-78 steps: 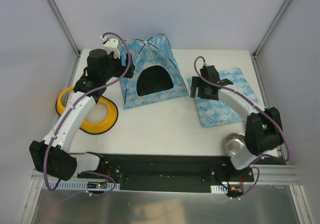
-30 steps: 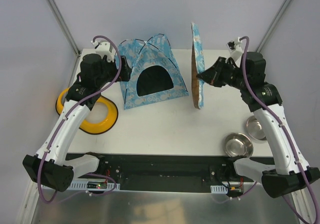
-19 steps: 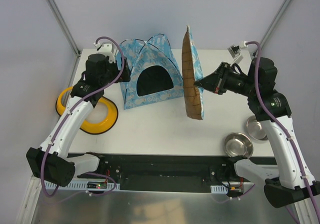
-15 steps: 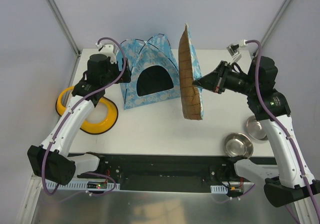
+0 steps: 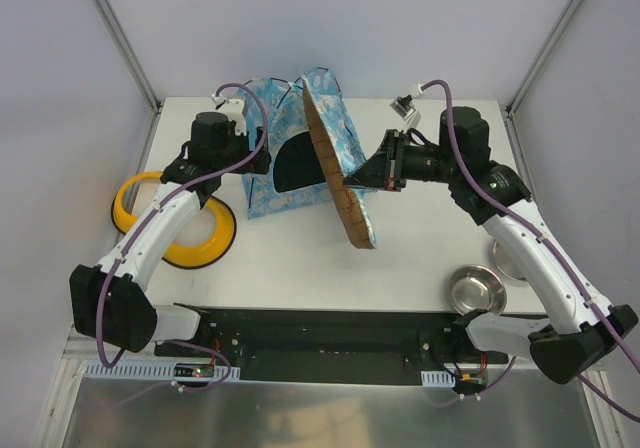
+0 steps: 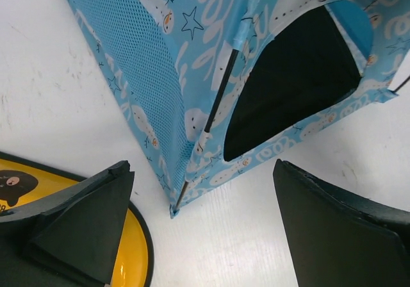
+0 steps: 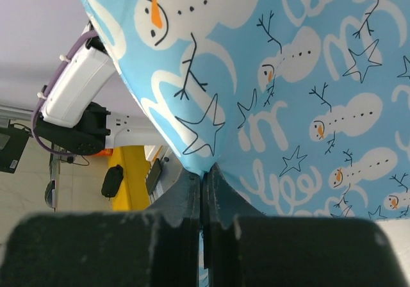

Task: Set up the pet tent

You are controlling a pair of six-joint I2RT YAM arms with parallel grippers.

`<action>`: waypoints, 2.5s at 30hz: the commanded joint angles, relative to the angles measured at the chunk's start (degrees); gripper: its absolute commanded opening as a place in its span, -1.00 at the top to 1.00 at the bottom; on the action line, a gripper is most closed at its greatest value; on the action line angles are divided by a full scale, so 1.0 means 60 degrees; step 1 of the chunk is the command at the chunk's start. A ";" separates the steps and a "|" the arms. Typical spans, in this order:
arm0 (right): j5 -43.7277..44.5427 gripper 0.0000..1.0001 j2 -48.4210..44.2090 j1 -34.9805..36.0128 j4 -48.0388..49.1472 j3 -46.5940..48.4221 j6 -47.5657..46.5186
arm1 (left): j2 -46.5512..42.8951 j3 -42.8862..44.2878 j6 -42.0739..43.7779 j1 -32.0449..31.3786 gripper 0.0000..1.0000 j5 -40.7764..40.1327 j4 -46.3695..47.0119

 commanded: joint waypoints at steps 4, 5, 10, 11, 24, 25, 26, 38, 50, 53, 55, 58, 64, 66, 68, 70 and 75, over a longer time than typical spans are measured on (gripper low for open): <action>-0.0255 1.00 -0.0022 0.0160 -0.1248 0.0675 -0.0515 | 0.1083 0.0023 0.0193 0.0039 -0.77 -0.0308 0.0791; -0.0343 1.00 0.0007 0.0146 -0.1701 0.0734 -0.0560 | 0.1201 0.0067 0.0178 0.0039 -0.73 -0.0322 0.0850; -0.0827 1.00 -0.0153 0.0160 -0.2759 0.0720 -0.0897 | 0.1583 0.0272 0.0134 0.0039 -0.34 -0.0220 0.0953; -0.0871 1.00 -0.0183 0.0160 -0.2905 0.0720 -0.0941 | 0.1597 0.0287 0.0120 0.0039 -0.28 -0.0118 0.0953; -0.0726 1.00 -0.0271 0.0160 -0.3331 0.1511 -0.1292 | 0.1422 0.0111 0.0149 0.0039 -0.03 0.0103 0.0982; -0.0638 1.00 -0.0199 0.0160 -0.3331 0.1540 -0.1438 | 0.1378 0.0096 0.0134 0.0039 -0.03 0.0074 0.0997; -0.0477 1.00 -0.0140 0.0160 -0.3375 0.1598 -0.1526 | 0.1349 0.0096 0.0134 0.0039 -0.04 0.0059 0.0982; 0.0694 1.00 0.1309 0.0321 -0.3406 0.1410 -0.2596 | 0.1319 0.0096 0.0061 0.0039 0.17 0.0014 0.0997; 0.1456 1.00 0.3258 0.0512 -0.1486 -0.0143 -0.0448 | 0.1524 0.0301 0.0075 0.0039 1.00 0.0088 0.0909; 0.1661 1.00 0.3581 0.0352 -0.1017 -0.0685 0.1044 | 0.1553 0.0302 0.0134 0.0039 1.00 0.0030 0.0923; 0.1590 1.00 0.3698 0.0176 -0.0376 -0.1124 0.1998 | 0.1554 0.0316 0.0178 0.0039 1.00 -0.0014 0.0895; 0.1678 1.00 0.3918 -0.0175 -0.0081 -0.1301 0.3011 | 0.1554 0.0287 0.0237 0.0039 1.00 0.0029 0.0924; 0.1327 1.00 0.5029 -0.0514 0.0301 -0.0630 0.4242 | 0.1597 0.0345 0.0280 0.0039 1.00 0.0322 0.0909; 0.1209 1.00 0.5498 -0.0470 0.0476 -0.0336 0.4726 | 0.1612 0.0389 0.0295 0.0039 1.00 0.0351 0.0909; 0.1340 1.00 0.5909 -0.0353 0.0419 0.0001 0.4990 | 0.1612 0.0418 0.0324 0.0039 1.00 0.0425 0.0909; 0.1515 1.00 0.6202 -0.0236 0.0171 0.0410 0.5079 | 0.1627 0.0433 0.0310 0.0039 1.00 0.0483 0.0909; 0.2320 1.00 0.6906 0.0087 -0.0195 0.1055 0.5300 | 0.1685 0.0536 0.0222 0.0039 1.00 0.0644 0.0909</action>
